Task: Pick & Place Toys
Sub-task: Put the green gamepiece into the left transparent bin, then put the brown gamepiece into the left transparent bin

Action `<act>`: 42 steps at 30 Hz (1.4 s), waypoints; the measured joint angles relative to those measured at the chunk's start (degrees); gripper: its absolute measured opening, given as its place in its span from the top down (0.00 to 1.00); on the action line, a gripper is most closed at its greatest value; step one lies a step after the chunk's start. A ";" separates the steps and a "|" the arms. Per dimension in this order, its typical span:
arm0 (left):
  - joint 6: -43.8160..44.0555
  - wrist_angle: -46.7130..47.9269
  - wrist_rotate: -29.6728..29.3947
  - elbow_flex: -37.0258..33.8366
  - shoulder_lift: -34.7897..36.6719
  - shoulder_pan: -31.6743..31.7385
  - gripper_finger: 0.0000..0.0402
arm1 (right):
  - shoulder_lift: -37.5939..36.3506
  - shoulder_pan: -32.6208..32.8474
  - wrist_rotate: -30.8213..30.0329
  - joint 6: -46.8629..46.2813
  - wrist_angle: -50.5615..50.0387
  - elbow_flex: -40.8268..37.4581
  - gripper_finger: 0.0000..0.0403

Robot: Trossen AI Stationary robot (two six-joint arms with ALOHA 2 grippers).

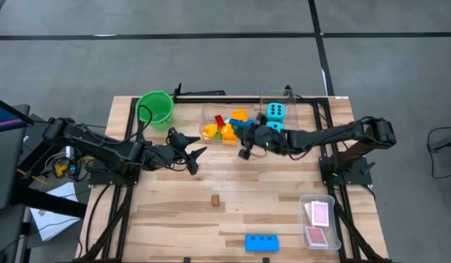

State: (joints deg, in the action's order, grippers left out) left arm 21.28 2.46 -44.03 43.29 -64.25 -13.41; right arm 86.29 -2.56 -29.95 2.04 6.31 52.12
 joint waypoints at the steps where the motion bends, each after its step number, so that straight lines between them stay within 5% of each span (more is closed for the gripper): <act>1: 0.00 -0.02 0.00 0.00 0.00 0.00 0.47 | 0.33 -1.43 -0.06 -0.48 0.63 0.00 0.68; 13: -0.01 0.00 0.02 0.00 0.00 0.00 0.47 | 1.19 -13.56 7.84 -8.94 -1.97 0.04 0.68; 21: 0.00 -0.03 0.01 0.00 0.01 0.00 0.47 | 2.75 -13.62 12.23 -8.61 -2.58 0.12 0.68; 30: -0.02 -0.08 0.02 0.00 0.01 0.51 0.47 | 3.42 -13.36 12.13 -6.74 -3.64 0.08 0.68; 36: 0.00 -0.06 0.00 0.00 0.01 0.61 0.47 | 3.40 -13.26 12.15 -6.53 -4.17 0.09 0.58; 42: 0.00 -0.06 0.01 0.00 0.00 0.61 0.47 | 3.40 -12.83 12.13 -6.51 -4.14 0.09 0.62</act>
State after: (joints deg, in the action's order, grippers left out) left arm 21.28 2.39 -44.03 43.29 -64.25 -12.80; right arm 89.69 -15.39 -17.82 -4.47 2.17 52.21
